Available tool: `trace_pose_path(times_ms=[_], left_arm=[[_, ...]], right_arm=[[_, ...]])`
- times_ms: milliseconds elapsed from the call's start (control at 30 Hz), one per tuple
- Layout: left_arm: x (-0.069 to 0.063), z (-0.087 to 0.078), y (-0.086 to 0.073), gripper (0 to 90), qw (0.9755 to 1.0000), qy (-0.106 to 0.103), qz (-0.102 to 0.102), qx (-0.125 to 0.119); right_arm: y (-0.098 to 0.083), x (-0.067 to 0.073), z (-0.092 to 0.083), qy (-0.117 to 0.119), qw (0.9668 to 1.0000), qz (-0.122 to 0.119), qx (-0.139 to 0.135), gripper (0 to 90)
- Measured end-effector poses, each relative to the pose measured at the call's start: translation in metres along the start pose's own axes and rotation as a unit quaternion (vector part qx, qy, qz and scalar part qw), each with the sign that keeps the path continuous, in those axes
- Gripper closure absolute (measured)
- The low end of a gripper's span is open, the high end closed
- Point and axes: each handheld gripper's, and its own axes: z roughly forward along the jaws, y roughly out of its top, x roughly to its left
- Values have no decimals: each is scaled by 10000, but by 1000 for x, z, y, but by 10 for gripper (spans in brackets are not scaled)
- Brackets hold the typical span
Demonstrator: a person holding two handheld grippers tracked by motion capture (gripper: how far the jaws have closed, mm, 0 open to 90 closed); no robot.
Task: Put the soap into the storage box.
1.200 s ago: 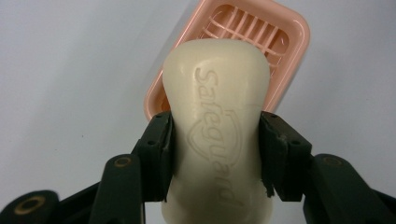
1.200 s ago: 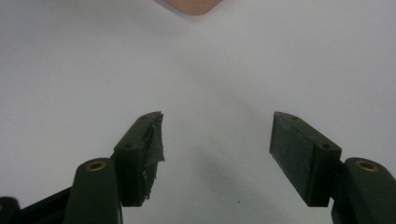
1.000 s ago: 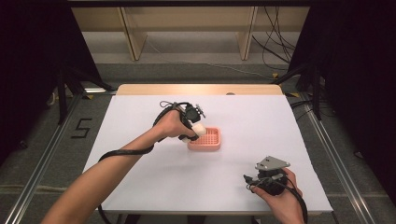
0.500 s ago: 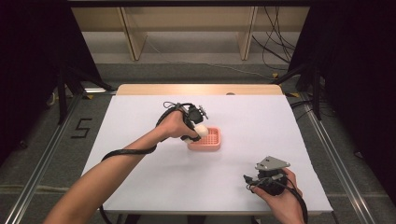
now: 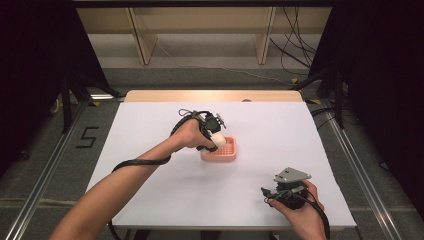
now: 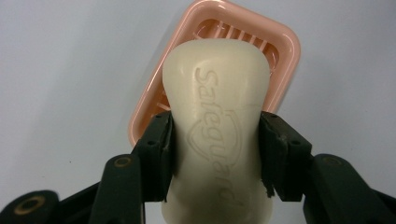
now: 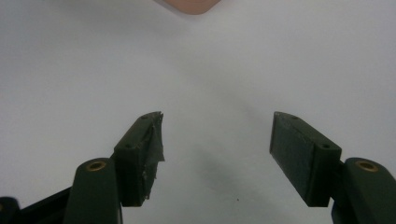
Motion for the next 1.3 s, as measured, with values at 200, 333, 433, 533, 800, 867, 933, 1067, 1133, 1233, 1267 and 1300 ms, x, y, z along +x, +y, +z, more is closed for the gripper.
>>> trace_pose_path(times_ms=[200,333,433,533,800,867,933,1067,1133,1233,1267,1300], left_arm=[[1,1,2,488,10000,-10,69,38],[1,4,3,488,9999,2,116,23],[0,5,4,488,9999,0,101,0],[-1,6,5,488,9999,-10,125,17],[-1,9,6,488,9999,-10,130,-2],[-2,10,6,488,9999,-11,114,-4],[-1,11,7,488,9999,-33,150,16],[-1,12,7,488,9998,-13,173,36],[-1,13,7,488,9999,-10,160,34],[-1,15,7,488,9999,-17,167,39],[-1,15,7,488,9999,-17,167,39],[-2,16,7,488,9999,-7,155,45]], right_arm=[[0,0,0,4,10000,4,1,354],[0,0,0,10,10000,18,-2,354],[0,0,0,0,10000,64,2,354],[0,0,0,-2,10000,62,0,354],[-1,0,-1,7,10000,60,3,354],[-1,0,0,5,10000,55,1,354],[-1,0,0,6,10000,83,14,353],[-1,0,0,7,10000,79,14,354],[-1,1,0,10,10000,79,14,354],[-1,0,0,-2,10000,48,15,353],[-1,0,0,1,10000,50,15,353],[-1,0,0,1,10000,49,16,353]])
